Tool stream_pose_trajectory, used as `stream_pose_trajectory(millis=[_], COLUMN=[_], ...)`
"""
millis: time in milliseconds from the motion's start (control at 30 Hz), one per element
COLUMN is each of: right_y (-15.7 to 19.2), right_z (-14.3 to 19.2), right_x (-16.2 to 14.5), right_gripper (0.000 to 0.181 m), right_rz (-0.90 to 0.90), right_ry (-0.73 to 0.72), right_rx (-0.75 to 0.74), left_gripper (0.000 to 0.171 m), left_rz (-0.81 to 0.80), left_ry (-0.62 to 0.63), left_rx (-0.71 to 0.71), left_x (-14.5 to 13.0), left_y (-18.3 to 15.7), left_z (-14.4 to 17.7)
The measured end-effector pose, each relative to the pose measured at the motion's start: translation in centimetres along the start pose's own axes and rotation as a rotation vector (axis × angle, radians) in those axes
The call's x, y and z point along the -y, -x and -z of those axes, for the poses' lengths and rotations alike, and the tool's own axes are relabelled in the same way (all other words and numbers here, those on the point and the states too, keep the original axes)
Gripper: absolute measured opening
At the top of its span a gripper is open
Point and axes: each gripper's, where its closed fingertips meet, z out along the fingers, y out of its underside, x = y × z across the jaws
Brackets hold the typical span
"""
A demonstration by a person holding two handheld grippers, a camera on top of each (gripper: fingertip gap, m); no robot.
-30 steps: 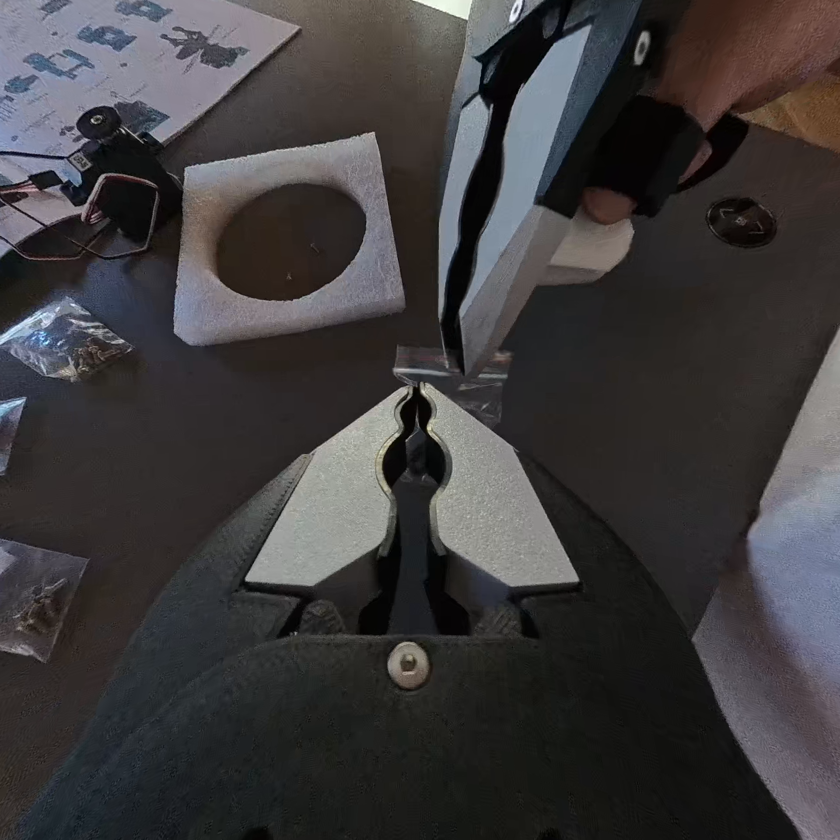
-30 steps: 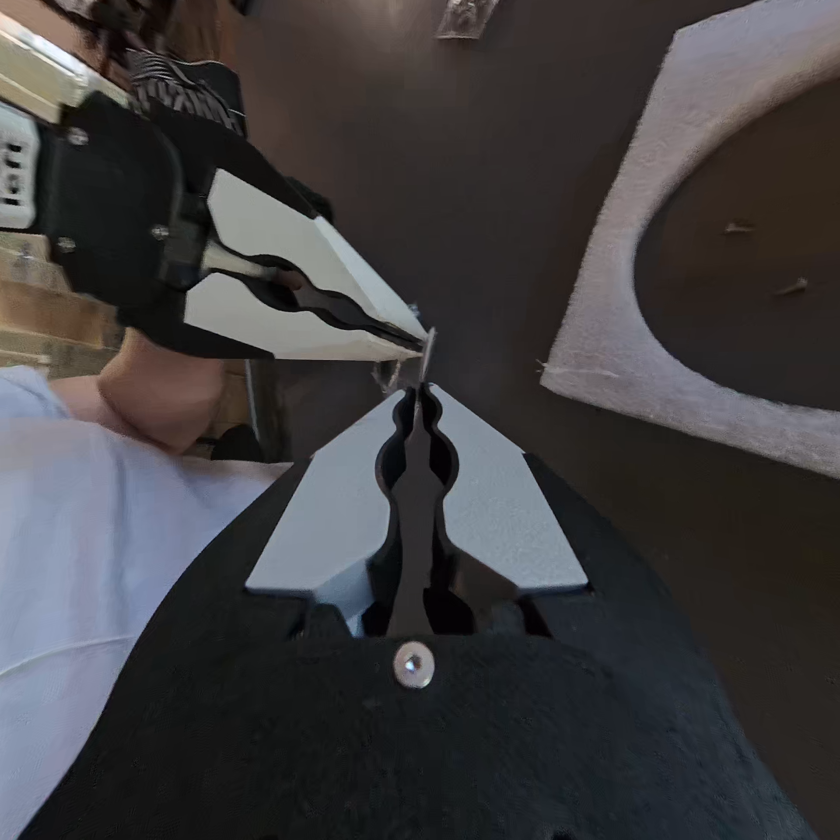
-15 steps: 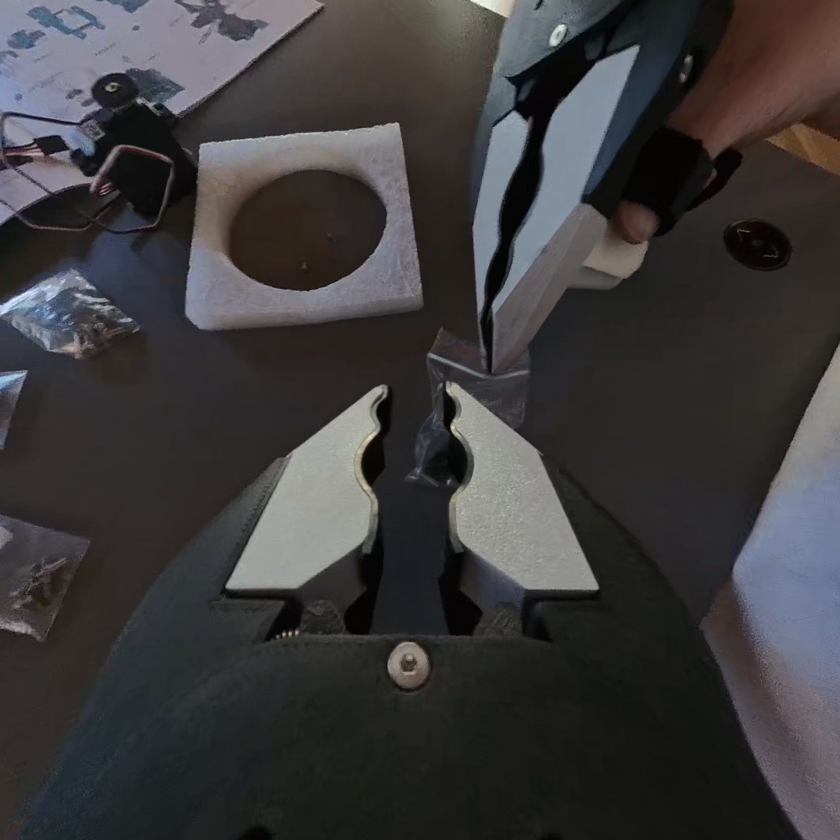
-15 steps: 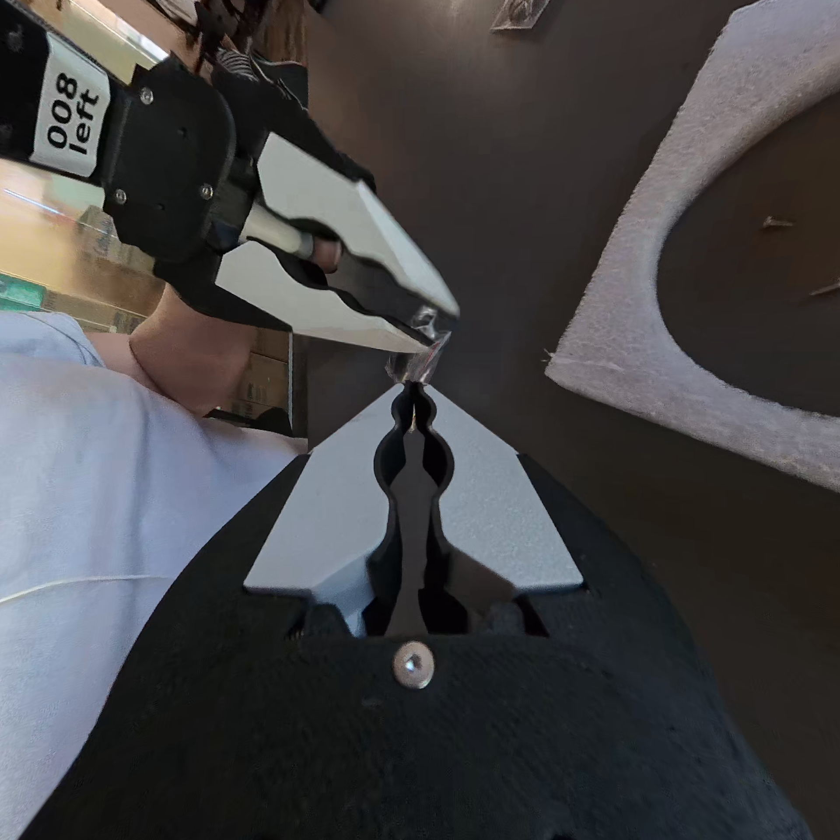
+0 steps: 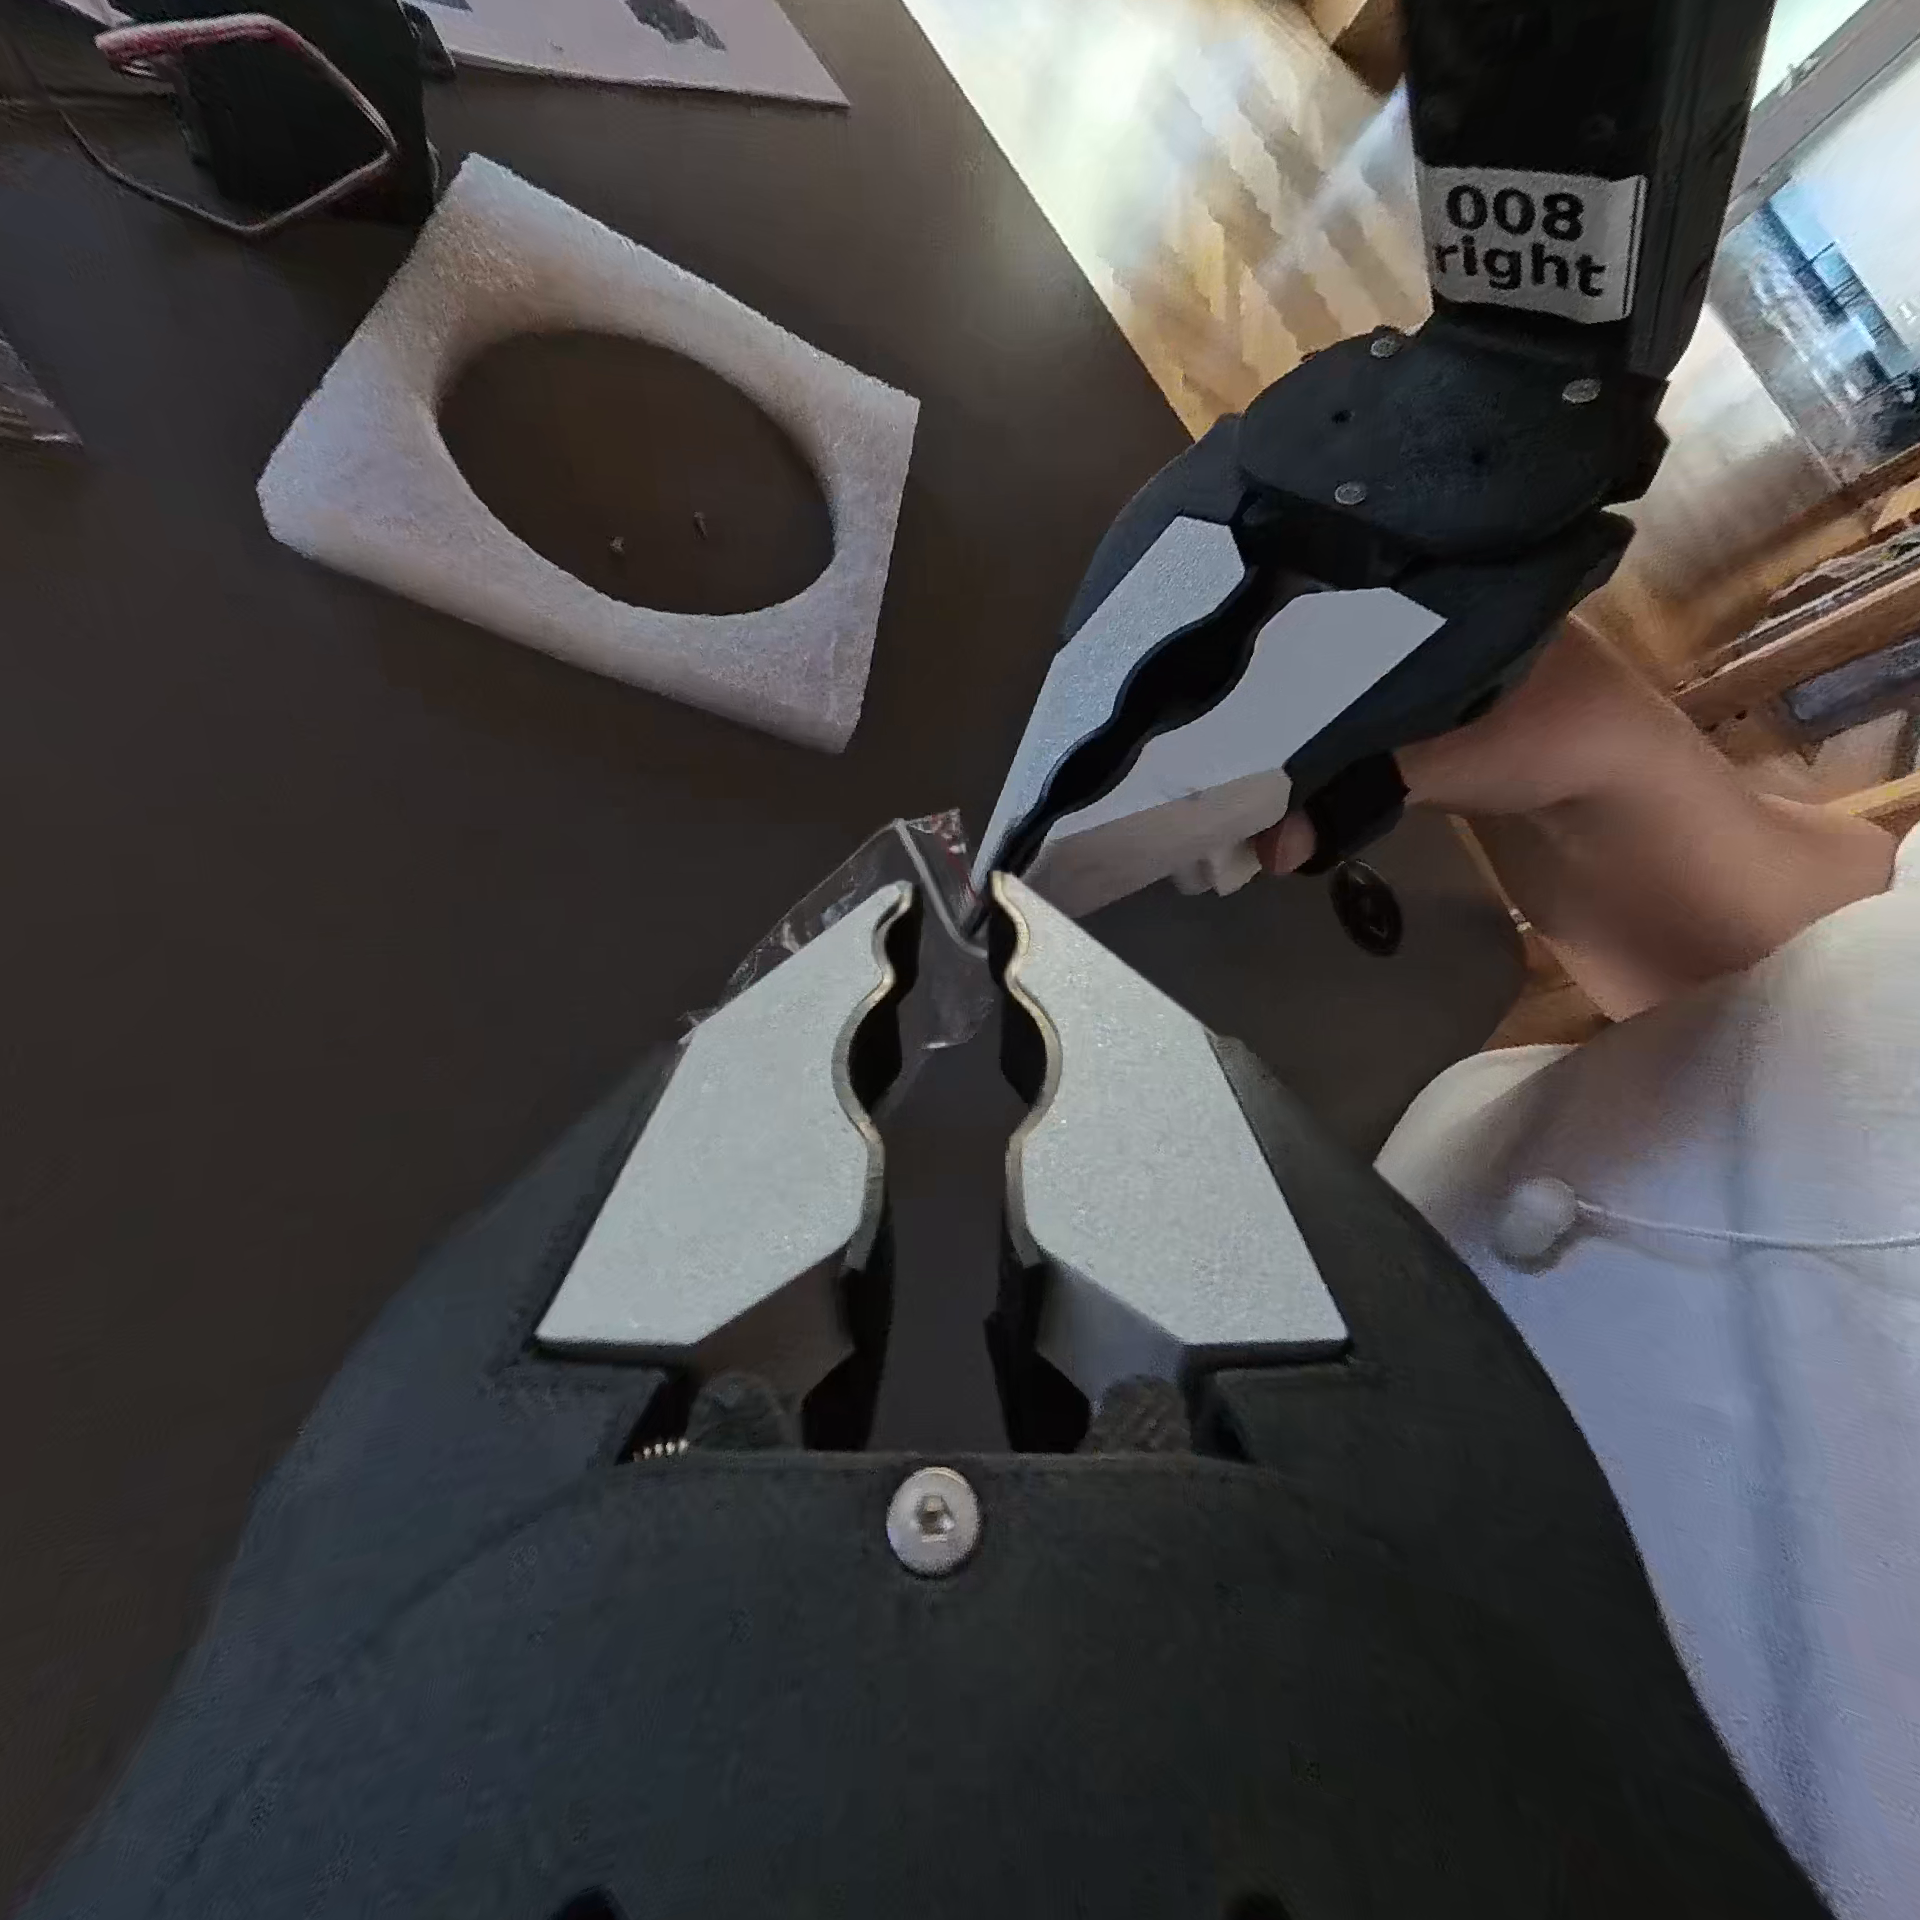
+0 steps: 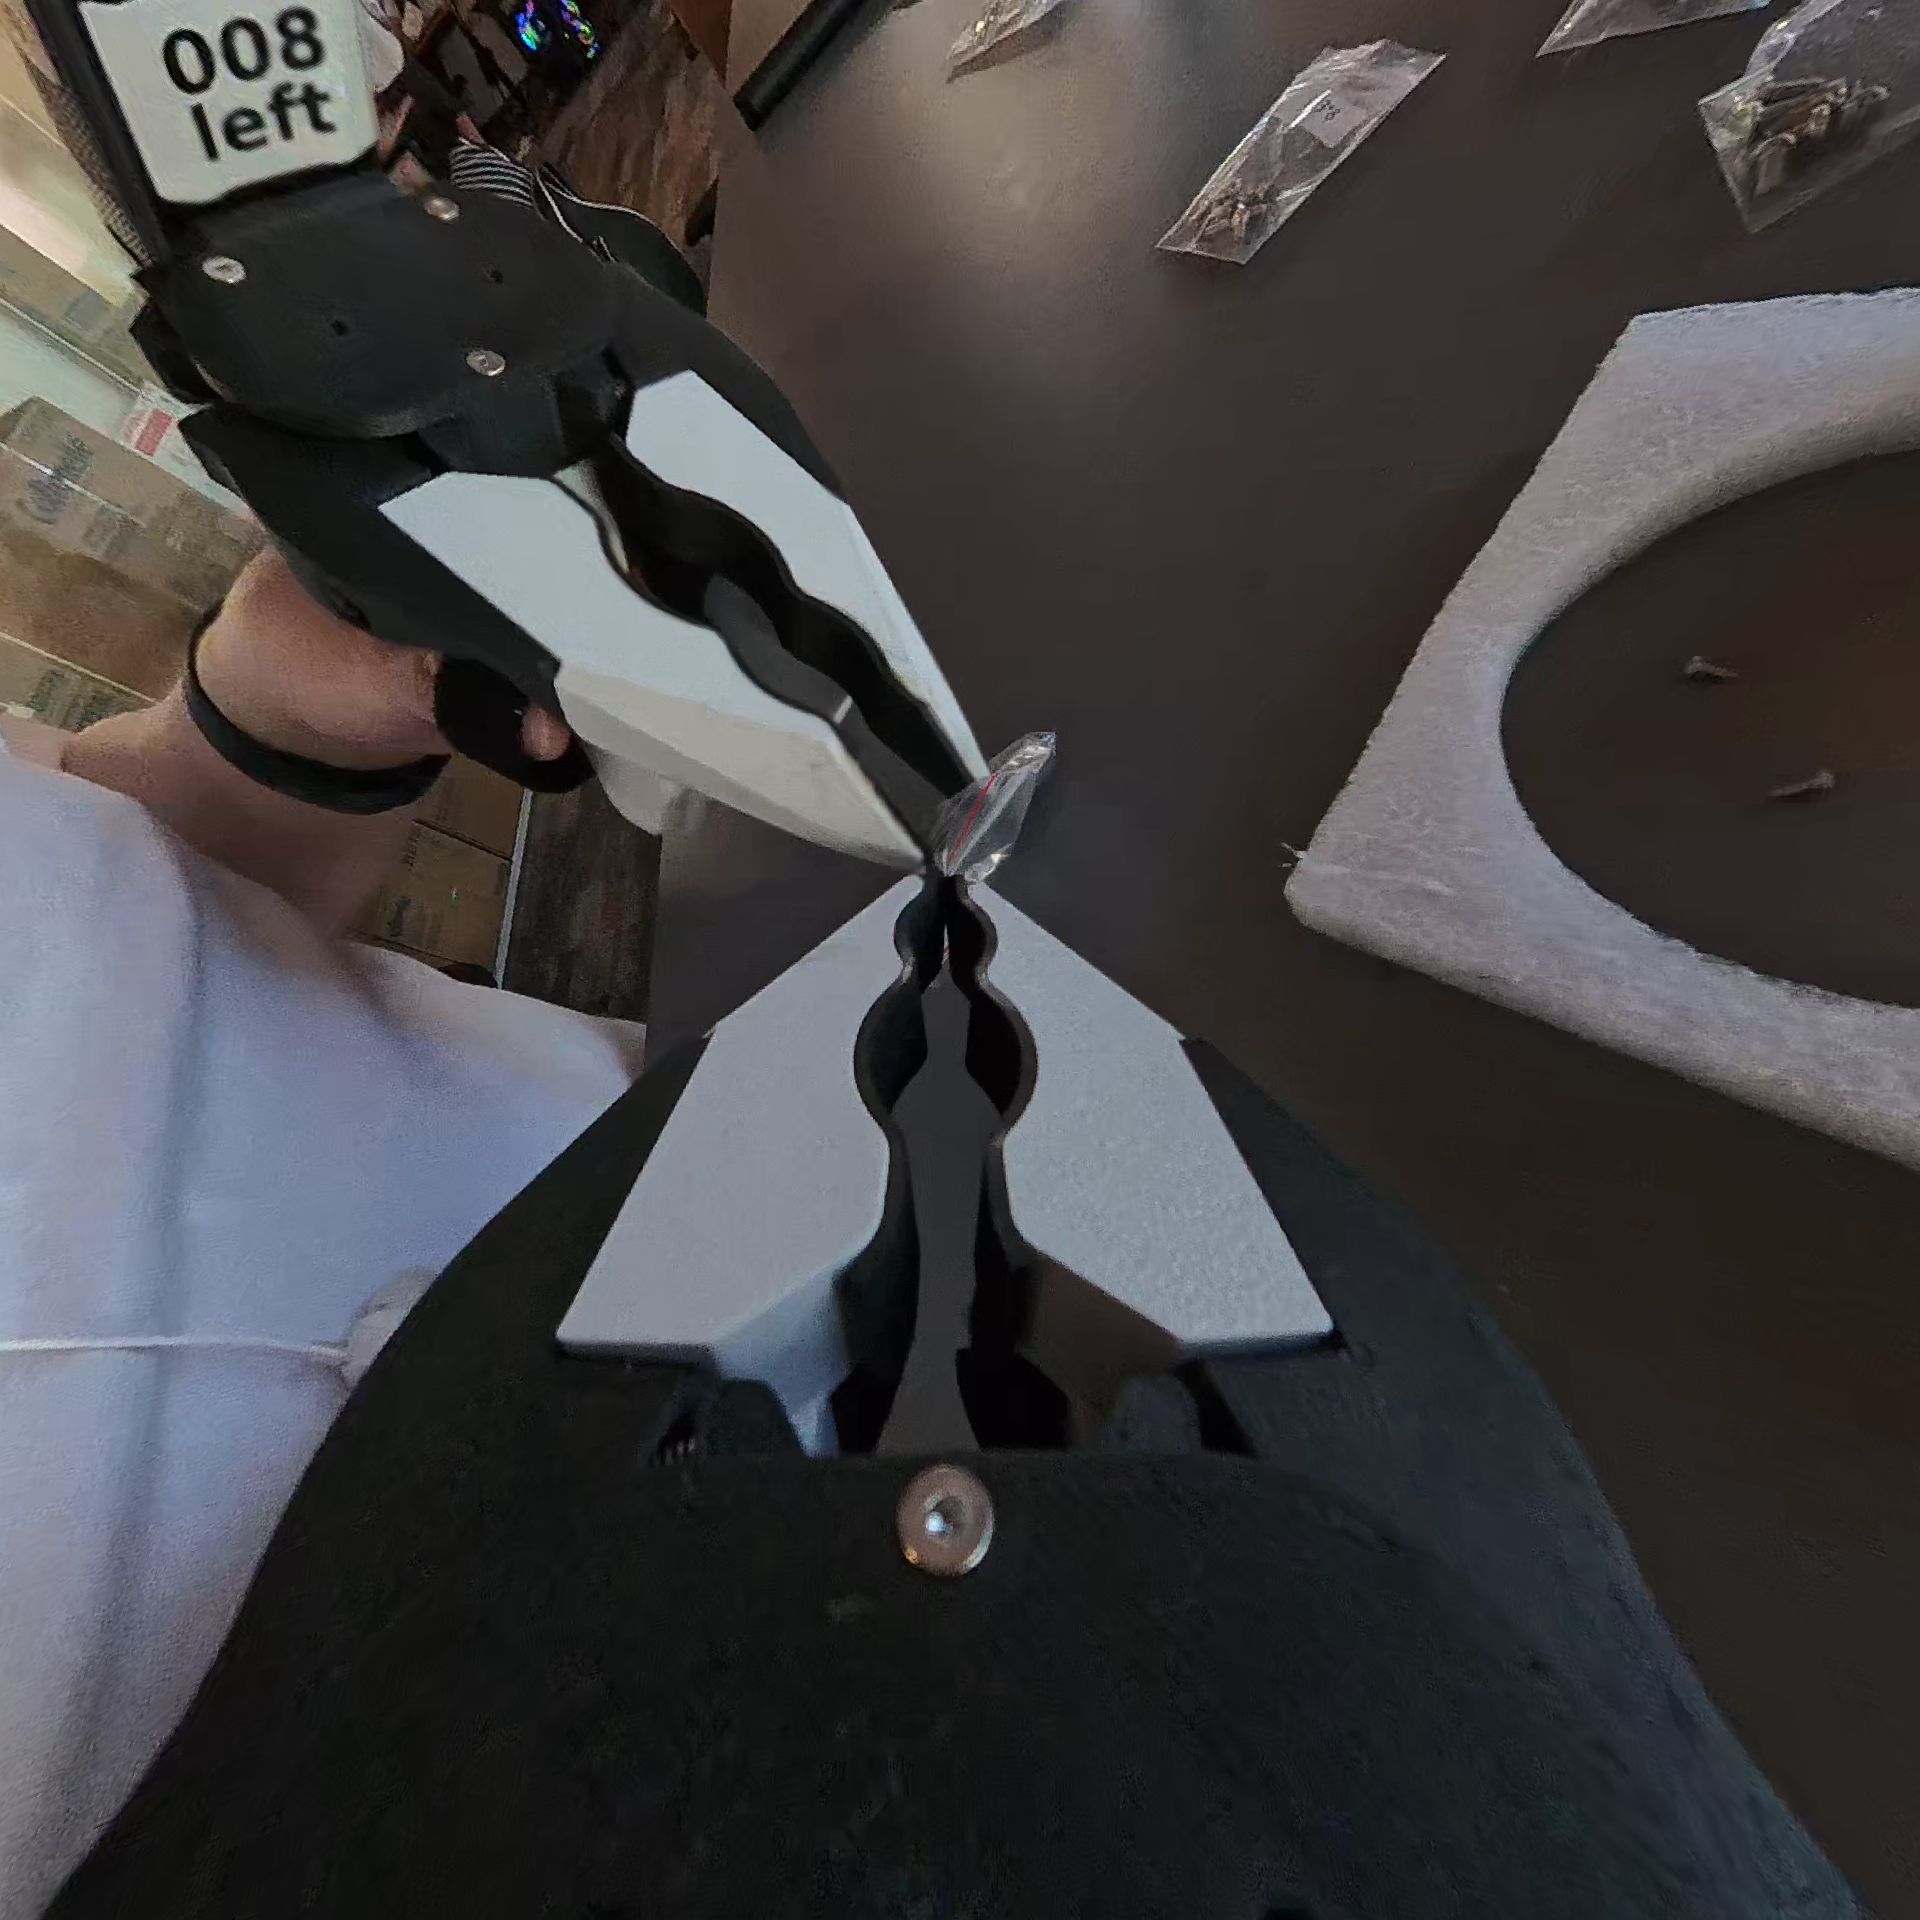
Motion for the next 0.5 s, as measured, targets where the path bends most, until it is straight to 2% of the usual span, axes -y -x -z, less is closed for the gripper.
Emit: stream_pose_trajectory(millis=[100, 333, 500], right_y=[0.10, 0.14, -0.47], right_z=[-0.01, -0.09, 0.41], right_x=[-0.16, -0.46, 0.16], right_gripper=[0.000, 0.000, 0.010], right_rz=[0.008, -0.084, -0.190], right_ry=[0.001, -0.012, -0.073], right_rx=[0.002, 0.060, 0.089], left_gripper=[0.000, 0.000, 0.000], left_rz=[-0.019, -0.054, -0.089], left_ry=[0.007, 0.036, 0.030], left_rx=[-0.014, -0.028, -0.016], left_x=[-0.24, -0.65, -0.50], left_y=[-0.12, -0.11, -0.25], left_z=[-0.33, -0.55, -0.55])
